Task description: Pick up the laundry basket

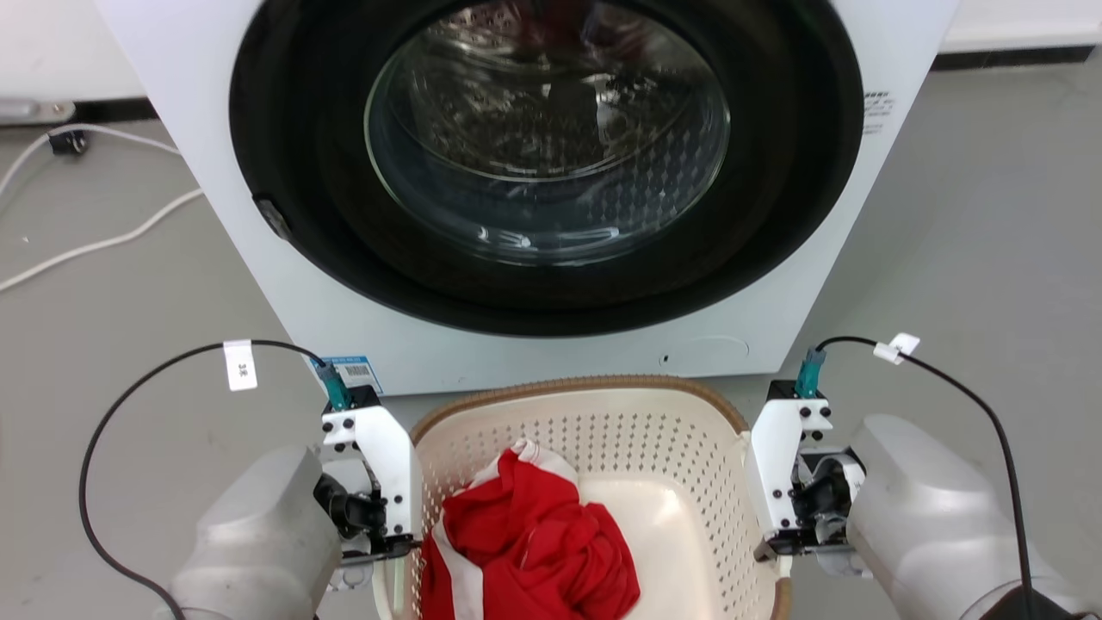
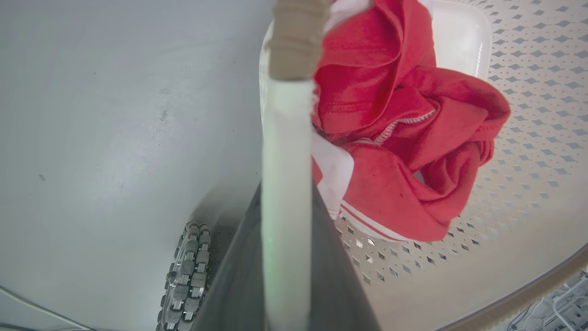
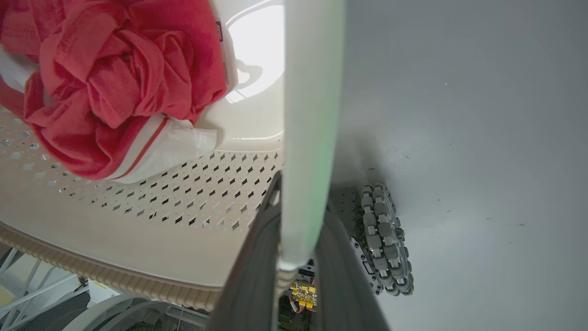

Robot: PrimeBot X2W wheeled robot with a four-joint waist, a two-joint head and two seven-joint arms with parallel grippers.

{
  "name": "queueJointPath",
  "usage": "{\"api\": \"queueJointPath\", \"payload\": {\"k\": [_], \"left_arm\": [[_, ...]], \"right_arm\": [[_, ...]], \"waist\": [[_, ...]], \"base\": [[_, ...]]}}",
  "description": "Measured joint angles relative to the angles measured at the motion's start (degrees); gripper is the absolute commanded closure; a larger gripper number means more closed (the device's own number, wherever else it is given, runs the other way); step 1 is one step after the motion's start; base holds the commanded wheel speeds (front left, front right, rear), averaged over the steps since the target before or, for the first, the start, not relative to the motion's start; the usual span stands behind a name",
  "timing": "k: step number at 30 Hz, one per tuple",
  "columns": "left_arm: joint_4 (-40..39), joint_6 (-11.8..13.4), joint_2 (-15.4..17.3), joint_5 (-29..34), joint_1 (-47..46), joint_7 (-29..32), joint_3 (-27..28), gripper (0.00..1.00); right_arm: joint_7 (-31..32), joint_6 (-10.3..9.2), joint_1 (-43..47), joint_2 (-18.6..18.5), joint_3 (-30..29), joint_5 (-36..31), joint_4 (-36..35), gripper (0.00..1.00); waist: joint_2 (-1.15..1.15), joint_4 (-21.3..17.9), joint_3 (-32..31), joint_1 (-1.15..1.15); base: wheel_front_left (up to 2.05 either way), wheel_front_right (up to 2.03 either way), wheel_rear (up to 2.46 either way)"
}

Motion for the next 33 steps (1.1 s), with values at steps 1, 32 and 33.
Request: {"api": "queueJointPath", "payload": {"k": [1,32,33], "left_arm": [[0.19,0.01,-0.12,-0.25,0.24,0.15,0.01,1.00],[2.98,0.05,-2.37,-1.96,4.21,1.13,-0.03,1.00],[3.00,0.05,-2.37,-2.00,4.21,1.14,-0.04,1.00]], "right_arm": [[0.22,0.00,0.29,-0.05,0.04,0.09,0.03,1.00],[1.43,0.00,4.37,-0.35,-1.29,-1.05,0.43,1.00],[1.44,0.00,4.40,-0.35,-1.31,-1.10,0.43,1.00]], "waist": [[0.00,0.03,-0.65,0.00],[0.00,1.31,-7.88,0.01],[0.00,1.31,-7.88,0.01]], "base": [[0.00,0.00,0.00],[0.00,0.00,0.00],[0.00,0.00,0.00]]}}
